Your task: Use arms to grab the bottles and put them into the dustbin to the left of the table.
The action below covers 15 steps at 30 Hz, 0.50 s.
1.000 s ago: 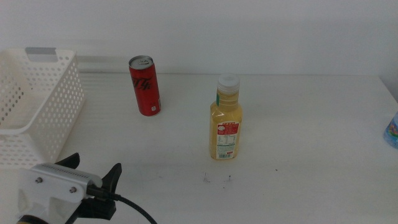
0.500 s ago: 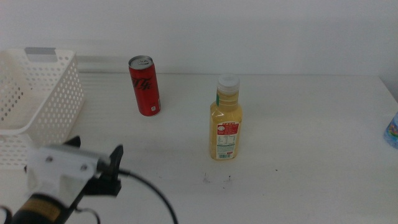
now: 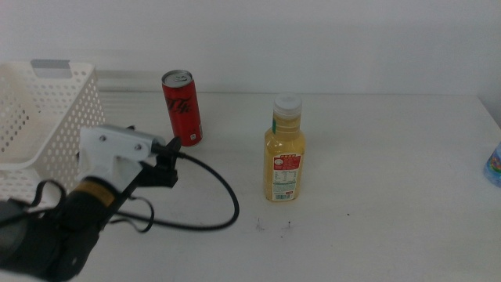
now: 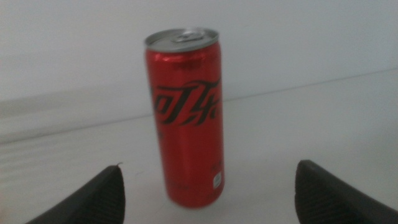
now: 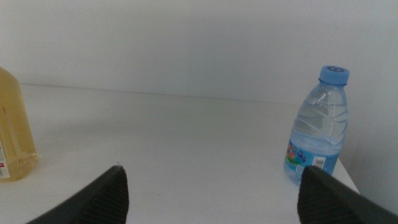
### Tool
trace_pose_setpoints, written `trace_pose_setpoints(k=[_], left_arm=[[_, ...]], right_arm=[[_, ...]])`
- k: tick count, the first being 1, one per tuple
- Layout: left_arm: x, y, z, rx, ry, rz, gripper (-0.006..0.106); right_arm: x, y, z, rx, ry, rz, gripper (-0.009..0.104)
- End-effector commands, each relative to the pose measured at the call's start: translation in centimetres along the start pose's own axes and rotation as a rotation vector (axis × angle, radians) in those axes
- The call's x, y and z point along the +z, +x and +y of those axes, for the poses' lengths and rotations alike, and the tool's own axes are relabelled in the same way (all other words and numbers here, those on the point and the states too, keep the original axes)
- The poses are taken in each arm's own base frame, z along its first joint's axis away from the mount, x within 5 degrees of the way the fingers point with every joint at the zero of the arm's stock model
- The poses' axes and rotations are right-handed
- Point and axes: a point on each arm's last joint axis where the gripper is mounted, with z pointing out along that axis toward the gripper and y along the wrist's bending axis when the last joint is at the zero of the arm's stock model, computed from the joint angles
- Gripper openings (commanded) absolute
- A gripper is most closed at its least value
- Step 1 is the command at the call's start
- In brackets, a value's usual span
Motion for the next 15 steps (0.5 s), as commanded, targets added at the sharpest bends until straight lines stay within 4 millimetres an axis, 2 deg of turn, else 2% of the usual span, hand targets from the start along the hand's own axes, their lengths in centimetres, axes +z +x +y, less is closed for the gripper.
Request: trace_pose_setpoints(k=[1,15], left_arm=[[1.6,0.0,0.3,-0.017,0.049,-0.010,0.094],[9.6,1.3,2.0,-0.015,0.067,0.016,0.094]], right_arm=[[0.0,0.0,-0.1,-0.010,0.012,-0.014,0.093],[0.0,0.0,-0.1,-0.010,0.012,-0.014,0.093]])
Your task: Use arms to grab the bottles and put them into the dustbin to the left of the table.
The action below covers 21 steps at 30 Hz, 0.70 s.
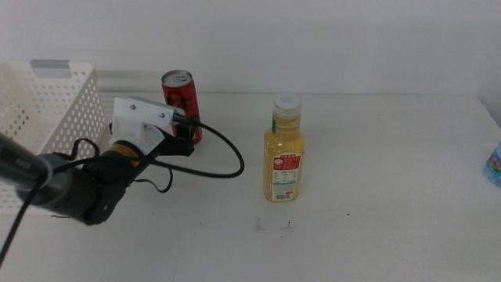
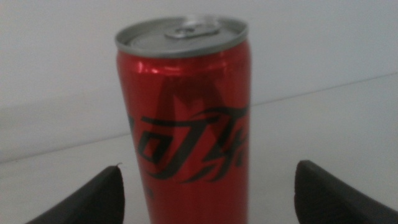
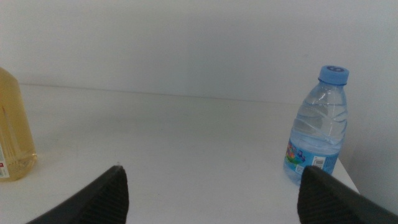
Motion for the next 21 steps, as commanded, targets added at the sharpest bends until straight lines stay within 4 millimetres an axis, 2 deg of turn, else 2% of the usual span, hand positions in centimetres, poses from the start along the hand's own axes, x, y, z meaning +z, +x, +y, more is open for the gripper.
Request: trace_pose_setpoints(k=[1,12,17,21], left_arm=[[1.2,0.3,0.4,-0.011,-0.006,0.006,0.094],[6.1,2.4,1.5,-0.036,-0.023,-0.011,0.094],[7.7,3.0,1.9,-0.035,-0.026,-0.027,0.094],[8.1,3.1,2.0,-0.037,-0.030,-0.033,0.094]], right_arm=[[0.0,0.0,-0.1,-0.010,0.012,-0.014,0.093],[0.0,0.0,-0.1,-0.010,0.012,-0.014,0.093],[0.0,0.0,-0.1,-0.010,0.012,-0.014,0.093],[0.0,0.0,-0.1,-0.010,0.012,-0.014,0.093]])
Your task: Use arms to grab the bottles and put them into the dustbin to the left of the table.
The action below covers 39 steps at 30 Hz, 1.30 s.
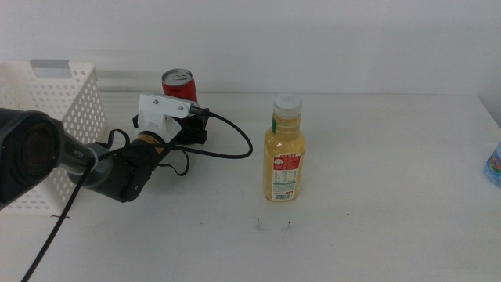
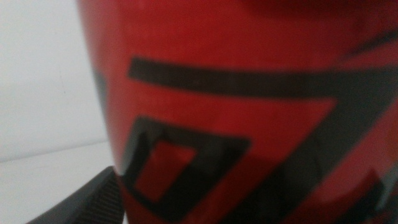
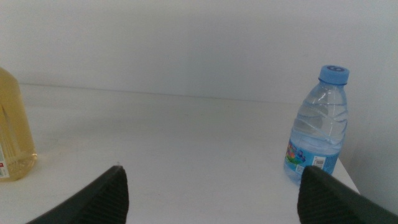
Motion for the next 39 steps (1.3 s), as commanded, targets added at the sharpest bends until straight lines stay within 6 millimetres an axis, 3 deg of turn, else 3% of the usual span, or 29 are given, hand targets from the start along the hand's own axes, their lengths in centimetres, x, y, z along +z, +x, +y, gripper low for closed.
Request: trace_pose_setpoints(k=[1,6,10,12,15,21,25,27,33,39], left_arm=[[0.2,-0.4,0.3,-0.017,-0.020,-0.018,0.094],[0.2,-0.2,0.5,-0.023,-0.035,-0.005,0.085],[0.2,-0.4,0.3,-0.015,-0.022,-0.021,0.057],[-0.6,-1.4,-0.1,0.000,0.006,-0.036,0.032],[-2.7,-2.4,-0.5,0.032,0.007,-0.028,0.019],[-8.3,-6.0,-1.4,-0.006,-0.026,-0.049,0.017],[-11.3,-9.1,-2.2,-0.086,-0.009,0.046,0.017],[-12.7,-11.3,-2.5,-0.094,-0.018,0.147,0.017],[-16.9,-18.5,-2.4,-0.037,-0.136,0.226,0.017],[-19.9,-23.3,-0.9,-0.099,-0.314,0.289,0.017]], right_arm=[[0.0,0.0,-0.1,-0.010,0.012,-0.014,0.093],[0.0,0.0,-0.1,-0.010,0.012,-0.014,0.093],[0.0,0.0,-0.1,-0.010,0.012,-0.014,0.093],[0.0,0.0,-0.1,-0.010,0.012,-0.014,0.093],[0.0,0.0,-0.1,-0.010,0.012,-0.014,0.093],[0.0,0.0,-0.1,-0.010,0.012,-0.014,0.093],[0.0,0.0,-0.1,-0.010,0.012,-0.014,0.093],[0.0,0.0,-0.1,-0.010,0.012,-0.014,0.093],[0.0,0.0,-0.1,-0.010,0.012,-0.014,0.093],[0.0,0.0,-0.1,-0.010,0.012,-0.014,0.093]])
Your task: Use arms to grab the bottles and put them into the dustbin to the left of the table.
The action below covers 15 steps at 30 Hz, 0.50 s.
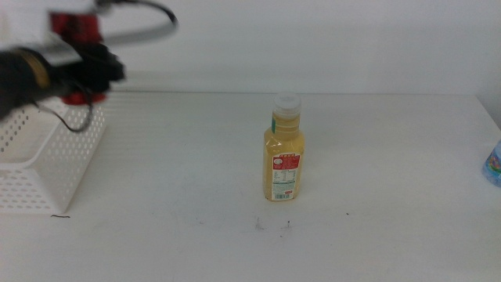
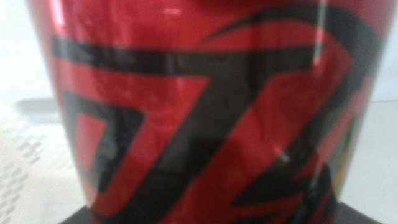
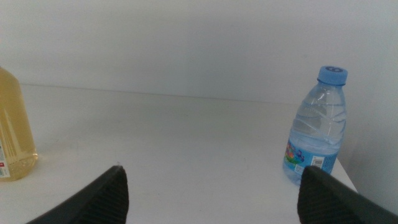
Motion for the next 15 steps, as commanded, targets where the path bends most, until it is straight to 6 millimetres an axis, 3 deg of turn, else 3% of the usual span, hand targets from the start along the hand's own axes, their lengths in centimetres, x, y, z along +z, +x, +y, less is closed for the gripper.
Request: trace_pose_setpoints(k=[1,8,15], left_arm=[[-1.4,-2.1,1.1,-0.039,-0.042,0.039,0.016],[-2.5,-6.3,5.0,0.071,0.083,0.177,0.016],[-0.8,-8.4,10.3,0.028,0.028,0.321,0.016]], right_arm=[[0.0,0.0,-0.1,-0.010,0.012,-0.014,0.093],[0.0,0.0,-0.1,-0.010,0.012,-0.014,0.093],[0.0,0.0,-0.1,-0.010,0.012,-0.014,0.093]])
